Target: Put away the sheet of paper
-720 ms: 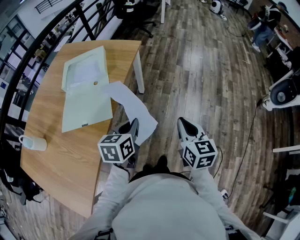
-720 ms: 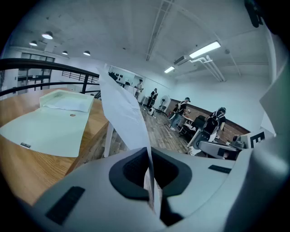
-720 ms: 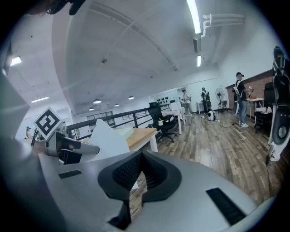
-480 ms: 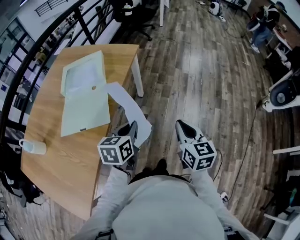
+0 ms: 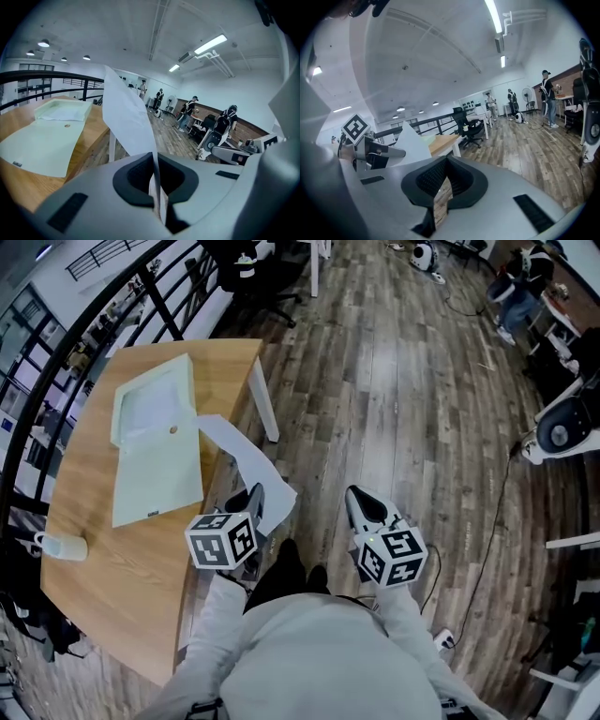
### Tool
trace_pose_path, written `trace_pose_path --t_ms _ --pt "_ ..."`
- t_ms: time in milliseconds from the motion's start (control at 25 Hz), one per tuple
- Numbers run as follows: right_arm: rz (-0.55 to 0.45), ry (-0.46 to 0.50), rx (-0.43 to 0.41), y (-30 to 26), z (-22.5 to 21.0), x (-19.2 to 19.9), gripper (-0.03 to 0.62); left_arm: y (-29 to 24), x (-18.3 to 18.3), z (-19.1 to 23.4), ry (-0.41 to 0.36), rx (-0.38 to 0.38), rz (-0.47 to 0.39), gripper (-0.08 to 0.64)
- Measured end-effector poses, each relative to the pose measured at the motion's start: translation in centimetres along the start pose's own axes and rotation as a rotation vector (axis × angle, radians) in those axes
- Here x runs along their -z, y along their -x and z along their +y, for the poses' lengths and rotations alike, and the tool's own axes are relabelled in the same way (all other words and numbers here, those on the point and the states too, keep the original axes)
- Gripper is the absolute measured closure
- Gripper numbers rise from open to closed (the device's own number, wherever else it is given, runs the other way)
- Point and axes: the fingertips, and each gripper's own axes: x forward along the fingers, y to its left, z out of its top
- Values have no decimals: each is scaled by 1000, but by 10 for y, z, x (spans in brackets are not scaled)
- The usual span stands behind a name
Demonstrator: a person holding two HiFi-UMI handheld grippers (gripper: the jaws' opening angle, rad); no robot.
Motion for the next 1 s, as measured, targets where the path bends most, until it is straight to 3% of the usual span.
trace_pose_path --t_ms 360,680,1000 --pt "5 -15 14 -57 -32 -25 565 -63 -45 18 -26 28 17 543" --pt "22 -1 19 -141 -62 -73 565 -132 -107 52 7 70 23 543" --pt "48 28 -24 -234 -60 -108 565 -178 -153 95 39 99 22 543"
